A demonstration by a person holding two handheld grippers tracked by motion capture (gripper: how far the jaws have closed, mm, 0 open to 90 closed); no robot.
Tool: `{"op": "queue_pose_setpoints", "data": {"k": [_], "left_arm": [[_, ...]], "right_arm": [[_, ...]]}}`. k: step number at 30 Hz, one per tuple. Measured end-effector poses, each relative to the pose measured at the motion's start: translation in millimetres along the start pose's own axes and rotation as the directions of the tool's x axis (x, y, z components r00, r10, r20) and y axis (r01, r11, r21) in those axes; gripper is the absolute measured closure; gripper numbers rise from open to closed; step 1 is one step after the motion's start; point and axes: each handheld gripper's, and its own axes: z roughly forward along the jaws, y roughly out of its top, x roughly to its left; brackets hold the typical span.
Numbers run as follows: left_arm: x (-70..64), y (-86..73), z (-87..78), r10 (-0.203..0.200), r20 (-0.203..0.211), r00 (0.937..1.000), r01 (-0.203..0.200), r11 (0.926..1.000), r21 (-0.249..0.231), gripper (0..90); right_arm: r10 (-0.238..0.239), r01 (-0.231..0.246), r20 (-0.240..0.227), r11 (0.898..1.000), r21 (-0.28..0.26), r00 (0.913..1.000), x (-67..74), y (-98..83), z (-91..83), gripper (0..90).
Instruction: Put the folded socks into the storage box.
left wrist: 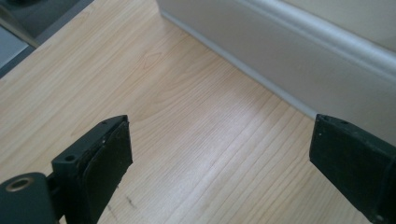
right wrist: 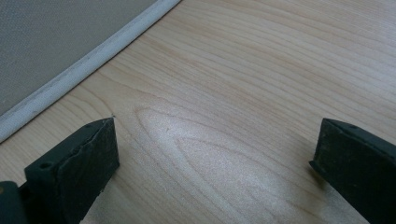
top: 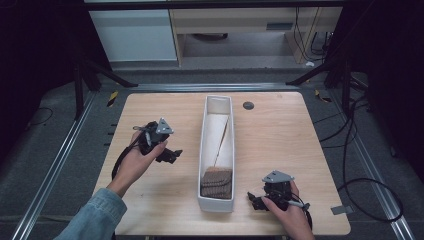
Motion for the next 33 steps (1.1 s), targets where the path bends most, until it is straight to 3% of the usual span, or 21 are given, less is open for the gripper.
{"op": "queue_pose_setpoints", "data": {"k": [9, 16, 17, 24, 27, 33], "left_arm": [[14.8, -35.9, 10.6, -0.064, -0.020, 0.9977, 0.065, 0.9972, 0.038, 5.4], [24.1, -68.0, 22.5, -0.119, -0.033, 0.9923, 0.121, 0.9892, 0.082, 5.3], [26.5, -76.9, 25.9, -0.141, -0.034, 0.9894, 0.144, 0.9857, 0.087, 5.2], [36.3, -103.2, 33.2, -0.197, -0.056, 0.9787, 0.203, 0.9720, 0.118, 4.8], [42.4, -115.1, 34.6, -0.242, -0.071, 0.9678, 0.248, 0.9634, 0.102, 4.8], [50.4, -127.2, 38.1, -0.288, -0.088, 0.9534, 0.296, 0.9515, 0.085, 3.7]], "right_arm": [[-0.001, 0.001, 0.000, 1.000, 0.000, 1.0000, 0.0, 0.0, -0.1, 0.4], [0.000, 0.000, 0.000, 1.000, 0.000, 1.0000, 0.0, 0.0, 0.0, 0.4], [-0.001, 0.001, 0.000, 1.000, 0.001, 1.0000, 0.0, 0.0, -0.1, 0.4], [0.000, 0.000, 0.000, 1.000, 0.000, 1.0000, 0.0, 0.0, 0.0, 0.4], [0.000, 0.000, 0.000, 1.000, 0.001, 1.0000, 0.0, 0.0, 0.0, 0.4], [-0.001, 0.001, 0.000, 1.000, 0.001, 1.0000, 0.0, 0.0, 0.0, 0.4]]}}
